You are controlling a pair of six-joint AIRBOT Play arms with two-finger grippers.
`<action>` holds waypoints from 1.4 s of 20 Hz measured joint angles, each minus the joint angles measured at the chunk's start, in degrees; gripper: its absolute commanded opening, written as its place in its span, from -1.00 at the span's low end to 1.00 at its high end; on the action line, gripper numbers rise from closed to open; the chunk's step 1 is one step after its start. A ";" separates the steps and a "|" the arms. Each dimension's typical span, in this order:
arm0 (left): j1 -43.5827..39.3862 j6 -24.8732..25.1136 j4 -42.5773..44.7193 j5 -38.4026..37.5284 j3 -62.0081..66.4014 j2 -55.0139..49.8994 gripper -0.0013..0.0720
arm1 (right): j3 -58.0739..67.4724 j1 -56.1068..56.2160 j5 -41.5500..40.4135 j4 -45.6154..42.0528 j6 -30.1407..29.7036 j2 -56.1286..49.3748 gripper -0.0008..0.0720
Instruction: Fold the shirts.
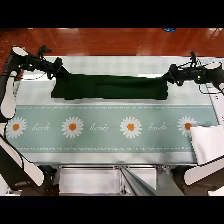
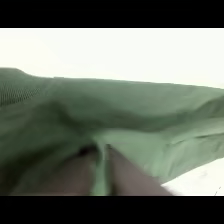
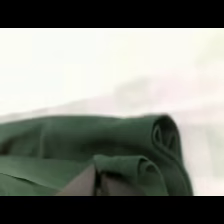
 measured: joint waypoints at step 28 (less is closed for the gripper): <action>-13.44 -1.75 22.51 17.27 -43.50 49.88 0.41 | -11.98 1.55 -2.97 -5.40 7.67 3.52 -0.91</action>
